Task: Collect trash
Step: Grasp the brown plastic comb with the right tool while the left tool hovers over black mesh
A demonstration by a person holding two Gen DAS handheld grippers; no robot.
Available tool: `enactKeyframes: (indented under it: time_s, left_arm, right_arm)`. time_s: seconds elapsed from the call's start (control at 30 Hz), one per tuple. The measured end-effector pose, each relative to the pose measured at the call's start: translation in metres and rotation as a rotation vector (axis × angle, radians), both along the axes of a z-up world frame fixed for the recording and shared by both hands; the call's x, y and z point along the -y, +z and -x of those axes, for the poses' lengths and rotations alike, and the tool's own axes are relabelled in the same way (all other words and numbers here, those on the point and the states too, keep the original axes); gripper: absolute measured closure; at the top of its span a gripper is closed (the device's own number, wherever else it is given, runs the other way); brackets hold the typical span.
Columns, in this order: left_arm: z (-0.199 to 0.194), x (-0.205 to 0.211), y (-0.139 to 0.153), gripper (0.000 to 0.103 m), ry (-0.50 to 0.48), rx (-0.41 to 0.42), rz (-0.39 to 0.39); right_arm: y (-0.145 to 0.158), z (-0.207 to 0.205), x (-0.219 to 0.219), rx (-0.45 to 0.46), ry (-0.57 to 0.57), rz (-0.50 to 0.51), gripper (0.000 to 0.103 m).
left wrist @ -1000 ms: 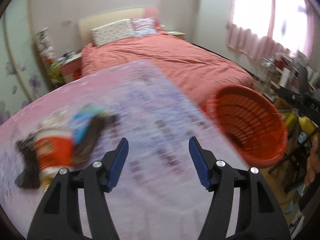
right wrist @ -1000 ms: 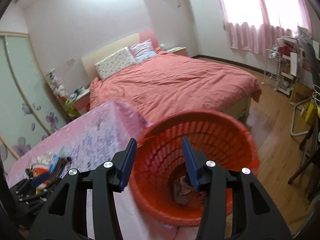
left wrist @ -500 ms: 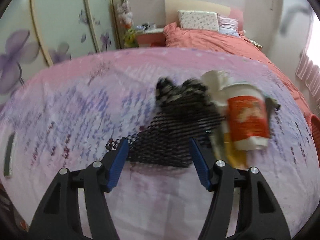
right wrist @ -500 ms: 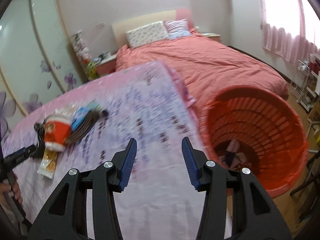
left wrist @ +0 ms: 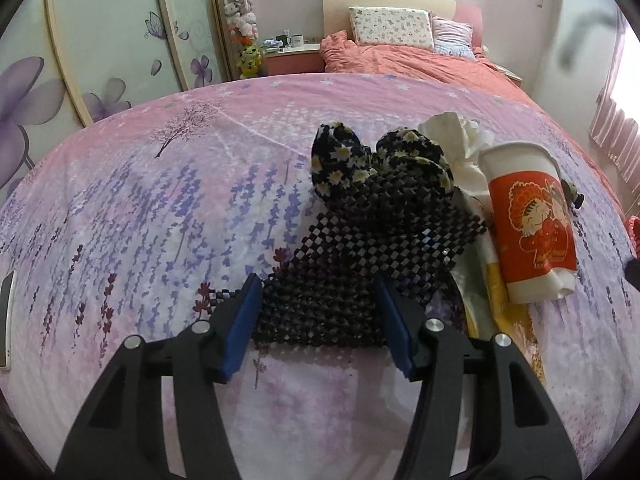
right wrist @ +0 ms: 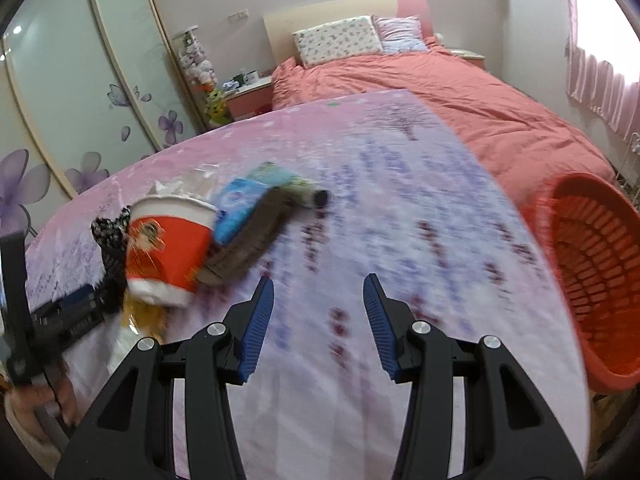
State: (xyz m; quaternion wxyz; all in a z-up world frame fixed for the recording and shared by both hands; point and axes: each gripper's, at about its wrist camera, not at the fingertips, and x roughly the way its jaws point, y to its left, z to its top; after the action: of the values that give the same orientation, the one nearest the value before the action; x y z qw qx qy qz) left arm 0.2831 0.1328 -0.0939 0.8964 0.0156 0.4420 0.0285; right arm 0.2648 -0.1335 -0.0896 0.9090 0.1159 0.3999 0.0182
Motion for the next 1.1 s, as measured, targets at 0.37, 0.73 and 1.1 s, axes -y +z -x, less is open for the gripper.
enactKeyframes:
  time_s: [0.37,0.73,1.1]
  left_arm:
    - [0.001,-0.005,-0.003,0.045,0.002,-0.001,0.017]
    - [0.001,-0.011,-0.004,0.045,0.001,-0.001,0.032]
    - [0.001,-0.011,-0.004,0.045,0.002,-0.001,0.033]
  right_arm:
    - [-0.019,-0.064,-0.054,-0.127,-0.025,0.001,0.055]
    - [-0.020,-0.035,-0.042,-0.101,0.001,0.123,0.075]
    - [-0.019,-0.009,0.008,-0.084,-0.043,0.077,0.059]
